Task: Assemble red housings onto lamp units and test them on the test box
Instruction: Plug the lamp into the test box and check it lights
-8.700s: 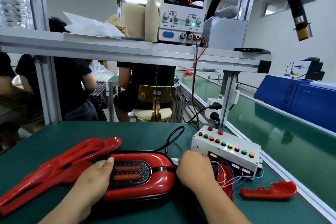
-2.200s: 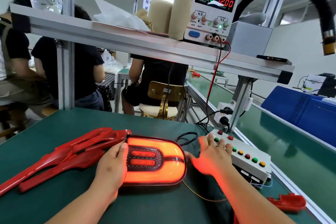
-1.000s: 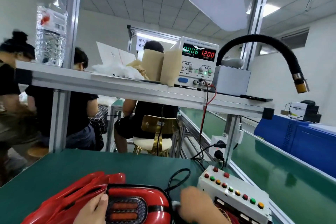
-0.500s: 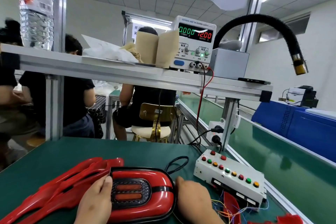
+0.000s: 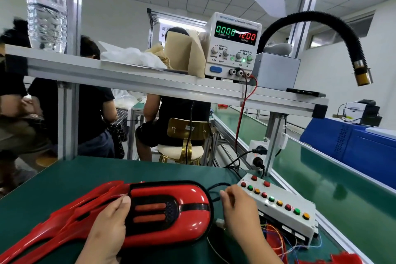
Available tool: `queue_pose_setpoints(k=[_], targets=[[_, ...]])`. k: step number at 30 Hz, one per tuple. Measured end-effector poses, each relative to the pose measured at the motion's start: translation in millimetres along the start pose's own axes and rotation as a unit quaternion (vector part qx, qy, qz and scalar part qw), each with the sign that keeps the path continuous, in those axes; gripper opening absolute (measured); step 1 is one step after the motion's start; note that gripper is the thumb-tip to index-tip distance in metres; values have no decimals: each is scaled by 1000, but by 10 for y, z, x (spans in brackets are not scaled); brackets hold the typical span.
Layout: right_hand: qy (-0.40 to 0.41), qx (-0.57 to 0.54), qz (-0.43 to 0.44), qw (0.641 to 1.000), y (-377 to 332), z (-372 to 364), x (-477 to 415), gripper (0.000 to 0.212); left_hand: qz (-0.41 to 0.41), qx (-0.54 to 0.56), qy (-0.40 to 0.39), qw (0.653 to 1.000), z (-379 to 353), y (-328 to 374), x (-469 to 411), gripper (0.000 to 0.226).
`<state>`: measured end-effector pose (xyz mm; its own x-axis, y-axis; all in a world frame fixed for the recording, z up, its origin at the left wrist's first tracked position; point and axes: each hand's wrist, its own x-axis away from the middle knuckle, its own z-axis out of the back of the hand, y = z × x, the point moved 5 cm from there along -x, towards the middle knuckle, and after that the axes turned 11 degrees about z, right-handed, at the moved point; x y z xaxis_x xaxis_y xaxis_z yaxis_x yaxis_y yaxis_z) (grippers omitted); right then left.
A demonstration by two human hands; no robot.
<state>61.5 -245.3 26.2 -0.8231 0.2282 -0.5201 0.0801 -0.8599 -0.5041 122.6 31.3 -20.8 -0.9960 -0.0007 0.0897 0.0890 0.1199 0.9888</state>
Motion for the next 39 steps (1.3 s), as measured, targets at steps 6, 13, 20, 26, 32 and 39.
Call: queue_pose_setpoints(k=[6, 13, 20, 26, 32, 39], targets=[[-80, 46, -21, 996, 166, 47, -124, 37, 3, -15, -94, 995, -70, 29, 70, 33], [-215, 197, -33, 956, 68, -98, -541, 25, -20, -41, -96, 994, -21, -7, -45, 24], [-313, 219, -75, 921, 74, -728, -821, 45, -27, -8, -131, 991, -40, -21, -58, 46], [-369, 161, -81, 912, 145, -972, -842, 19, -22, -1, -139, 990, -46, -56, -106, 38], [-250, -70, -1, 966, -286, -743, -789, 22, -22, -5, -148, 989, -43, -56, -94, 35], [-374, -110, 39, 920, -696, -701, -495, 32, -21, 8, -143, 989, -32, -48, -83, 35]])
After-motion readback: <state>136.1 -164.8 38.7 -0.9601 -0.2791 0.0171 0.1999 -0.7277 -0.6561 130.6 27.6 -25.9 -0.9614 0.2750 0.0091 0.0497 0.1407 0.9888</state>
